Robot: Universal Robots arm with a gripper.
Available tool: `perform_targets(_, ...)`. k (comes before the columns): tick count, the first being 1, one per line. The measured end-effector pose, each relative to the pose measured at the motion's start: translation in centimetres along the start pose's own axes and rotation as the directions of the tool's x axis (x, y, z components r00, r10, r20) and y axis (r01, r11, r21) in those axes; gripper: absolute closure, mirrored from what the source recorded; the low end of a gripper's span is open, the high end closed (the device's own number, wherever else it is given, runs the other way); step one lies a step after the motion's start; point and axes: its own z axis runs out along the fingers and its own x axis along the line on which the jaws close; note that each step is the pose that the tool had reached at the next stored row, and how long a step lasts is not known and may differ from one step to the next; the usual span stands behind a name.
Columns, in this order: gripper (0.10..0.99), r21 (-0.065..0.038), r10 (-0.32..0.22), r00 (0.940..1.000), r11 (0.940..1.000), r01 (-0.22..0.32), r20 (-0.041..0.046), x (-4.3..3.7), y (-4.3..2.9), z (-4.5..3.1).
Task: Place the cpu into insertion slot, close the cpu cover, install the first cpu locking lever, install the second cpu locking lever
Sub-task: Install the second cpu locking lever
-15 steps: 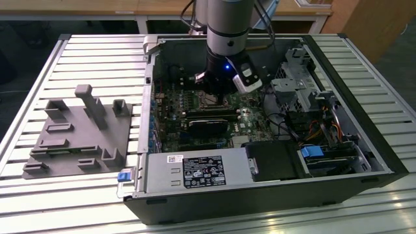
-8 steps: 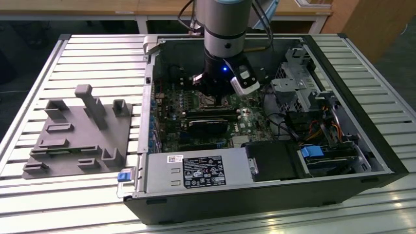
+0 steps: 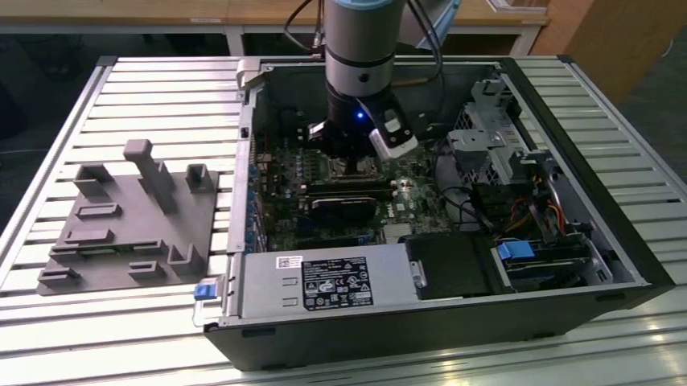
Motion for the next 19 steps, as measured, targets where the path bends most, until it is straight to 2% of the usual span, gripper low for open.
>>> perform_targets(5,0.980,-0.004,0.000,1.0000,1.0000,0.000,-0.0001,0.84,-0.12,0.78)
perform_targets(10,0.980,-0.009,0.000,1.0000,1.0000,0.000,-0.0004,1.06,-0.22,1.65)
perform_targets(13,0.980,-0.026,0.001,1.0000,0.9997,-0.001,-0.0010,1.09,-0.30,1.98)
perform_targets(17,0.980,-0.058,0.002,1.0000,0.9983,-0.002,-0.0019,1.15,-0.87,2.10)
perform_targets(19,0.980,-0.066,0.002,1.0000,0.9978,-0.003,-0.0021,1.31,-1.12,2.09)
